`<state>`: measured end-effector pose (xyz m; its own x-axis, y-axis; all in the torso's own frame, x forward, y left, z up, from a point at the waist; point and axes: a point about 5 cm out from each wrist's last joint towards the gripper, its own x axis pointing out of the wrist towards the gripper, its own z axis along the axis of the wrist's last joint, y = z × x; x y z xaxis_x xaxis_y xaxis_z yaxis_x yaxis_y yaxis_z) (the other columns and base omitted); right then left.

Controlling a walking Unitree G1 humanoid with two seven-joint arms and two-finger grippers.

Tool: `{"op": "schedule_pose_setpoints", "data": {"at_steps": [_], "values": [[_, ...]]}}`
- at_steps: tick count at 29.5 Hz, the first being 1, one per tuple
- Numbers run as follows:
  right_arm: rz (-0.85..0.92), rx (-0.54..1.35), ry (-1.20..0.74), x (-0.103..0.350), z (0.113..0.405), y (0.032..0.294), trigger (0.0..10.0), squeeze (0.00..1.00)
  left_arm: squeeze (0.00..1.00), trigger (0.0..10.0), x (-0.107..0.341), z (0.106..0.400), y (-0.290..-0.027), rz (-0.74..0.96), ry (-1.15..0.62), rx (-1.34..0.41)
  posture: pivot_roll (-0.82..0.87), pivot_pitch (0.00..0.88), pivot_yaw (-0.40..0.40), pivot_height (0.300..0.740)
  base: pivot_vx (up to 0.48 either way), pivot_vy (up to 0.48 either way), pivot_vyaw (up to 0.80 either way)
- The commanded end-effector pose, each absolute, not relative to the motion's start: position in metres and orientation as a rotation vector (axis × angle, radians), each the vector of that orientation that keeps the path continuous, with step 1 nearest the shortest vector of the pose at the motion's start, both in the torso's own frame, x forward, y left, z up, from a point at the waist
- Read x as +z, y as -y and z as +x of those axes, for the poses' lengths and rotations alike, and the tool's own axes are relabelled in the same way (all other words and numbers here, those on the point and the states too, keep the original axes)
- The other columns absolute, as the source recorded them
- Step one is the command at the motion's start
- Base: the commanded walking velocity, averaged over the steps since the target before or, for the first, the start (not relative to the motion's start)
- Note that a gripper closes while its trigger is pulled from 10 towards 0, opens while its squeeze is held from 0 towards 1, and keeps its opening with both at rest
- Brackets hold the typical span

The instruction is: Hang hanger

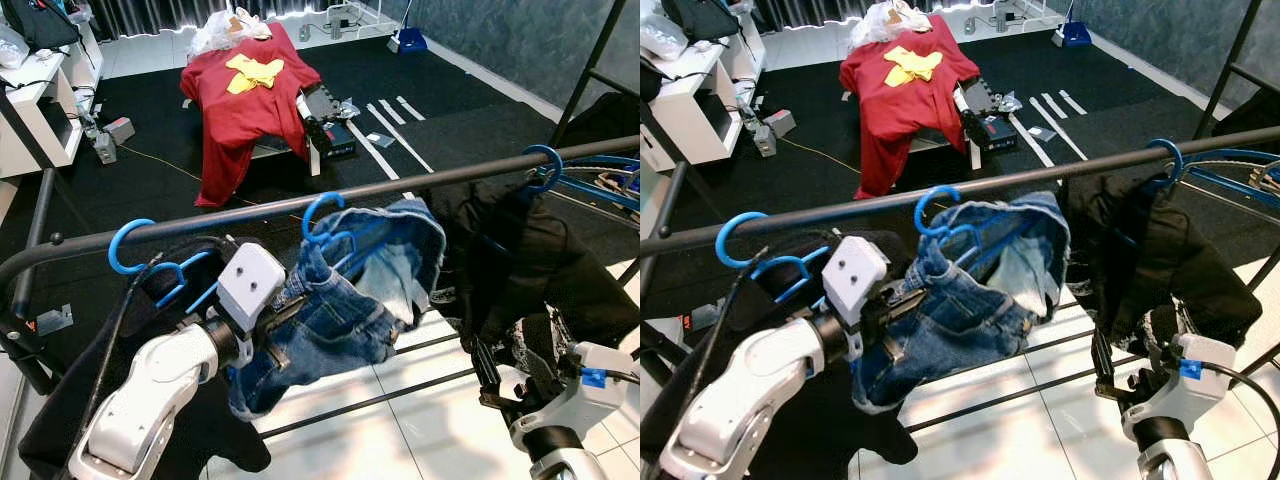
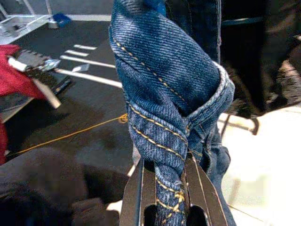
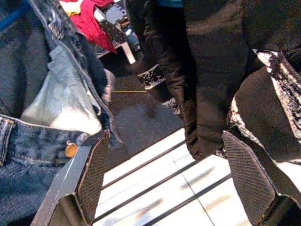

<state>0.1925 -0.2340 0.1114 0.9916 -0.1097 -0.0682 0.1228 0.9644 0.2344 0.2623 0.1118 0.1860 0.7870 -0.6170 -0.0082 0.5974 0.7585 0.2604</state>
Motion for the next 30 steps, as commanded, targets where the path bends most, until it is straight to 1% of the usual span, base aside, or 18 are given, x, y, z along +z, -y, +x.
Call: {"op": "schedule_pose_setpoints", "data": {"at_steps": [1,4,10,12,16,25,30], "values": [[0.251,-0.118,-0.069,0.1095,0.1908,0.2332,10.0,0.0,0.0,10.0,0.1938,0.2657,-0.1156,0.254,0.115,-0.609,-0.02,0.12,0.067,0.74,0.0,0.0,0.0],[0.251,-0.118,-0.069,0.1097,0.1906,0.2332,10.0,0.0,0.0,10.0,0.1896,0.2667,-0.1166,0.245,0.085,-0.564,-0.02,0.121,0.067,0.74,0.0,0.0,0.0],[0.251,-0.118,-0.069,0.1098,0.1906,0.2332,10.0,0.0,0.0,10.0,0.1874,0.2668,-0.117,0.236,0.07,-0.546,-0.02,0.122,0.067,0.74,0.0,0.0,0.0],[0.252,-0.117,-0.069,0.1098,0.1909,0.2333,10.0,0.0,0.0,10.0,0.1864,0.2695,-0.122,0.227,0.064,-0.492,-0.02,0.121,0.066,0.74,0.0,0.0,0.0],[0.253,-0.117,-0.07,0.1097,0.1911,0.2336,10.0,0.0,0.0,10.0,0.1889,0.2709,-0.1248,0.199,0.078,-0.453,-0.02,0.121,0.065,0.74,0.0,0.0,0.0],[0.253,-0.116,-0.072,0.1094,0.1909,0.234,10.0,0.0,0.0,10.0,0.1914,0.2692,-0.1228,0.163,0.087,-0.426,-0.02,0.122,0.062,0.74,0.0,0.0,0.0],[0.253,-0.115,-0.073,0.1093,0.1908,0.2341,10.0,0.0,0.0,10.0,0.186,0.2677,-0.1239,0.166,0.048,-0.401,-0.02,0.124,0.063,0.74,0.0,0.0,0.0]]}}
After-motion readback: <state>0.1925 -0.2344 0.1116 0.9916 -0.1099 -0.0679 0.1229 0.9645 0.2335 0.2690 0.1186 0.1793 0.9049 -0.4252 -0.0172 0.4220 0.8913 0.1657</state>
